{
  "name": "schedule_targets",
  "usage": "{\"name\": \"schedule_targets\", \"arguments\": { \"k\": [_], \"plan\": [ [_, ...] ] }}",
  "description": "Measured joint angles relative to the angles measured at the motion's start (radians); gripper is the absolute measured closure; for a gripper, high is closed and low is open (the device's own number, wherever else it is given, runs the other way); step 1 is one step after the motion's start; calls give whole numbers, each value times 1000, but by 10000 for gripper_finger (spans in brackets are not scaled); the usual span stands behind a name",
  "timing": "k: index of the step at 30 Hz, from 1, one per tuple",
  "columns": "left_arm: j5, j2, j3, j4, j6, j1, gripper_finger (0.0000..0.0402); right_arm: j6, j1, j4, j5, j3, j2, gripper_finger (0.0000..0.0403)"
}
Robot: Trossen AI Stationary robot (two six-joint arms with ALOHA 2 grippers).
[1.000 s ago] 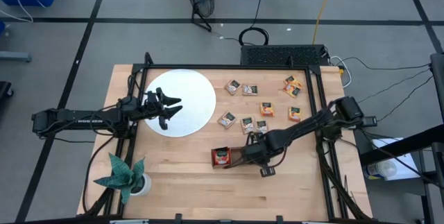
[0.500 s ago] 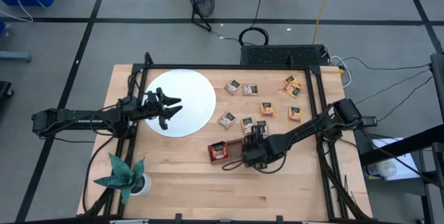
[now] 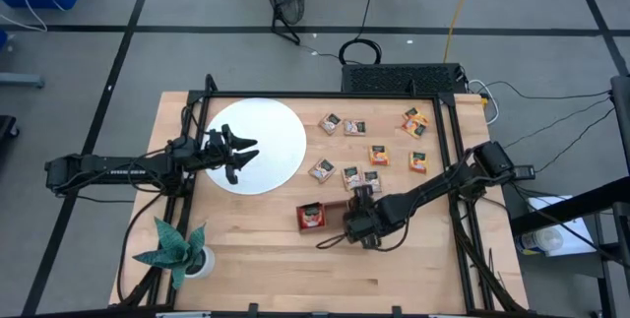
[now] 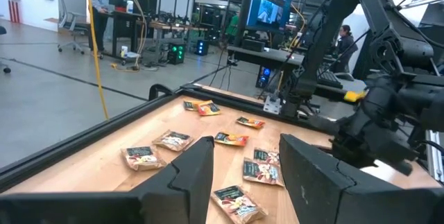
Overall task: Pick & Place Tea
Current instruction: Put the brown tea bag into the right section of the wooden organizer
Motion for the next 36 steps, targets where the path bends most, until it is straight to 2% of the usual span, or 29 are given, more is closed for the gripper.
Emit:
{"name": "schedule_targets", "arguments": {
  "k": [3, 9, 14, 16, 22, 29, 36],
  "plan": [
    [0, 0, 0, 0, 0, 0, 236, -26, -5, -2, -80, 0, 0, 403],
    [0, 0, 0, 0, 0, 0, 236, -63, -40, 8, -130, -1, 5, 403],
    [0, 0, 0, 0, 0, 0, 236, -59, -68, 96, -176, -54, 2, 403],
    [0, 0, 0, 0, 0, 0, 236, -44, -72, 124, -159, -71, 2, 403],
    [0, 0, 0, 0, 0, 0, 236, -37, -37, 124, -5, -75, -5, 403],
    [0, 0, 0, 0, 0, 0, 236, -44, -5, 117, -10, -78, -70, 403],
    [0, 0, 0, 0, 0, 0, 236, -58, -6, 144, -58, -77, -127, 403]
  ]
}}
